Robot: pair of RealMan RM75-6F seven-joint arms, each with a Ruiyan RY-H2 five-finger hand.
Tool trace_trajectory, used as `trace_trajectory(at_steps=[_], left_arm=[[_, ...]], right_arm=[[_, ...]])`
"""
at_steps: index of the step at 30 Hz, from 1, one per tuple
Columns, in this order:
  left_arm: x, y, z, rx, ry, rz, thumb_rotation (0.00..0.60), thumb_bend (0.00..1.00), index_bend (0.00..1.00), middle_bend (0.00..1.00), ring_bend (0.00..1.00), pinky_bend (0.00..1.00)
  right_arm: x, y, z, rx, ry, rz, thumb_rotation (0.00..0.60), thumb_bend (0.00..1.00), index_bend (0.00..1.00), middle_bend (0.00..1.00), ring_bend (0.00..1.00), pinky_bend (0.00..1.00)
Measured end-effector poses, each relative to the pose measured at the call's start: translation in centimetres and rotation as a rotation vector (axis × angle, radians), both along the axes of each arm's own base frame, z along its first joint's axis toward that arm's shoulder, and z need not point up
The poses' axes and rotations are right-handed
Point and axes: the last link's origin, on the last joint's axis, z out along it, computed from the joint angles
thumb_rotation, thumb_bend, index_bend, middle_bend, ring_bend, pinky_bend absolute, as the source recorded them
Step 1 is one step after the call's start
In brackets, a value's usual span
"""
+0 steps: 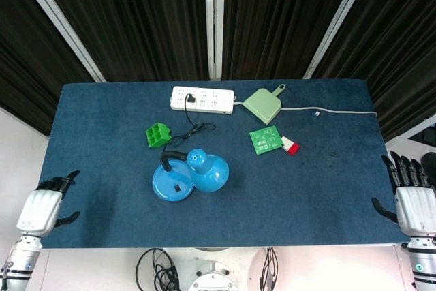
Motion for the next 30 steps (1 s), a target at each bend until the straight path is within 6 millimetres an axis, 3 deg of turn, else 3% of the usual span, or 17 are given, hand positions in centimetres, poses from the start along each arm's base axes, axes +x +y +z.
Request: trace_trajectory(at_steps=[3,16,30], left_arm=[[0.6,0.1,-1.9,-0.077,-0.023,-0.010,0.600,0.37,0.17,0.79,0.79,0.86],[6.3,1.2,-9.8,-0.391,-0.060,-0.161,0.600,0.40,0.09,0.80,0.80,0.86],[10.5,4.4,-14.3,-0.455,-0.032,-0.185,0.600,0.41,0.06,0.81,0.80,0.86]], right_arm=[[-0.1,0.1,0.3,-0.014,-0.004,0.001,0.600,0.16,0.00,0.00,0.00,0.00],[-0.2,0.6,0.4,-0.024,-0.013,-0.003,0.600,0.16,0.00,0.00,0.00,0.00],[-1.0,0.7,1.8,-0.061,-0.024,-0.040,0.600,0.16,0.00,0.00,0.00,0.00]])
